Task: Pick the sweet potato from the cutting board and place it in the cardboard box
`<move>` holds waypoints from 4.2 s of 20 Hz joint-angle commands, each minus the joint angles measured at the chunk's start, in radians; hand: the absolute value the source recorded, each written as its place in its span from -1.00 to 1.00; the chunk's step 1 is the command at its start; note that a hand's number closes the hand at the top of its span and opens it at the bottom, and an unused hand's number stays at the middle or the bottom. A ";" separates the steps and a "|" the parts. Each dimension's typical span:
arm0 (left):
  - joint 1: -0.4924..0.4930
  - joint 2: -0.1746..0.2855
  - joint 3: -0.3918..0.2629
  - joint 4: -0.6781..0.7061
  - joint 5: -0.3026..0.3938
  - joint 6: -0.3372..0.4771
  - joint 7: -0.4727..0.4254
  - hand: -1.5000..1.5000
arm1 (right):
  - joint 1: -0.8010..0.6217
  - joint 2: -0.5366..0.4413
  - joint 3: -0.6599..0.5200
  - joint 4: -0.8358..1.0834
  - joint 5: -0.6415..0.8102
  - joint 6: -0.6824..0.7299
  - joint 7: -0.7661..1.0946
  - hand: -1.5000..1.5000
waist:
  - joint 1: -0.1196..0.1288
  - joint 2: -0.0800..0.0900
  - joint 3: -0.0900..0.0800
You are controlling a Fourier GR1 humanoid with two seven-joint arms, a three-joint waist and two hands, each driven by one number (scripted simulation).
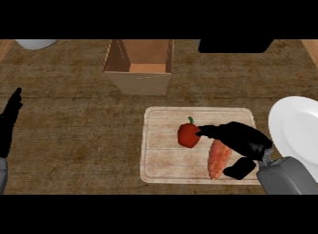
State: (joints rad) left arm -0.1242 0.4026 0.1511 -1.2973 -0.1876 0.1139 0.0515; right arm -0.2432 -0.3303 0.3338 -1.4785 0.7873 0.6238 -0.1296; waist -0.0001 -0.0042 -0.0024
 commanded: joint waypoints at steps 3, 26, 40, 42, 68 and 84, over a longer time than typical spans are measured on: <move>0.040 -0.015 0.020 -0.022 -0.005 -0.009 -0.022 0.00 | 0.008 0.036 0.010 0.095 0.127 -0.223 -0.093 1.00 | 0.004 0.004 0.003; 0.053 -0.032 0.008 -0.037 -0.030 0.009 -0.010 0.00 | -0.054 0.330 0.167 -0.319 0.804 -0.512 1.309 1.00 | -0.005 -0.011 -0.002; -0.015 -0.047 -0.017 -0.051 -0.030 -0.025 0.020 0.00 | -0.564 0.330 0.106 -0.028 0.504 -0.640 1.445 1.00 | 0.054 0.013 0.002; 0.005 -0.051 -0.022 -0.043 -0.036 -0.026 0.006 0.00 | -0.653 0.330 0.086 0.009 0.496 -0.650 1.475 1.00 | 0.060 0.012 0.001; -0.072 -0.047 -0.032 -0.044 -0.047 -0.048 0.029 0.00 | -0.970 0.330 -0.439 0.960 0.262 -1.254 1.160 -1.00 | 0.112 0.047 0.003; -0.068 -0.048 -0.019 -0.041 -0.060 -0.029 0.050 0.00 | -1.042 0.320 -0.512 1.044 0.250 -1.672 0.909 -1.00 | 0.077 0.028 0.004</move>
State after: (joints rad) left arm -0.1980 0.3431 0.1203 -1.3175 -0.2510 0.0865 0.0655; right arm -1.2876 -0.0082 -0.1557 -0.4226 1.0369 -0.8819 0.7902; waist 0.0961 0.0345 -0.0001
